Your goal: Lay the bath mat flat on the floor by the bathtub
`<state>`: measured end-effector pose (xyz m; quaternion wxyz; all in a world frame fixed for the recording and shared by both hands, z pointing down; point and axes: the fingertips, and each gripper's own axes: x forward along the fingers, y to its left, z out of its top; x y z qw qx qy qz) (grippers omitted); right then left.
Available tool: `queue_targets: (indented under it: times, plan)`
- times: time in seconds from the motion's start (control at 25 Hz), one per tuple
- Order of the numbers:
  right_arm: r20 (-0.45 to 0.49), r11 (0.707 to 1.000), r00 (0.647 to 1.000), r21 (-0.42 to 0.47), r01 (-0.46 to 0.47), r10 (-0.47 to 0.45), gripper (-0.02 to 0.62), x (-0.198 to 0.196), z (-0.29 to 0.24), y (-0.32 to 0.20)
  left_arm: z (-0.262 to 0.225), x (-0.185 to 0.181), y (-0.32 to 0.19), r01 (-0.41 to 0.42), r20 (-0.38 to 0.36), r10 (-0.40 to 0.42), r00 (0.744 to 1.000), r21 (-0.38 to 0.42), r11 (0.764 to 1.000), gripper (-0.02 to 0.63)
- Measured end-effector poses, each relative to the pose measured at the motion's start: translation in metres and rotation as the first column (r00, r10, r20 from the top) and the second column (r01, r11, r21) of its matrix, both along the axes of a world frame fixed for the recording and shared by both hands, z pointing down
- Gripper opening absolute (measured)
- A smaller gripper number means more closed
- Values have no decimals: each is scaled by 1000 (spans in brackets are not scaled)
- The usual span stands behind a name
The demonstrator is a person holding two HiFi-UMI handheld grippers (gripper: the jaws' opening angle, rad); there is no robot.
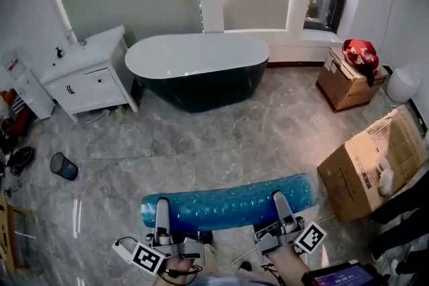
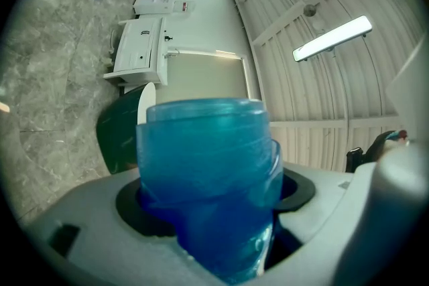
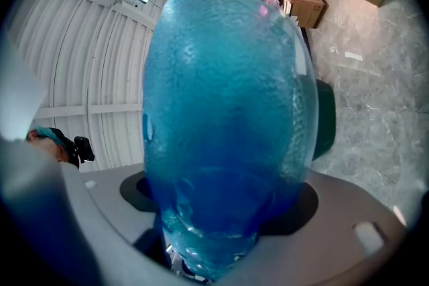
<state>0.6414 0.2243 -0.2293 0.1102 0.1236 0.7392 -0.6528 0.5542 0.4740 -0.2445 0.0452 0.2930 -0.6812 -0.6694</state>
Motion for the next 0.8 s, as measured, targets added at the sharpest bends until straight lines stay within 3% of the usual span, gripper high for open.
queue_targets:
  times: [0.36,0.6,0.8]
  plan:
    - [23,999,999,21,-24,24,379,-157,-15,55,-13,-165,52,-31,31,31,999,11,999,379]
    - [1,998,999,50,-42,42,379,-217,-18,61,-6,-228,56,-44,-3,44,999,62,997,379]
    - [-16,997,997,42,-71,72,379,-251,-10,50,3,-269,43,-80,-1,80,997,34,996,379]
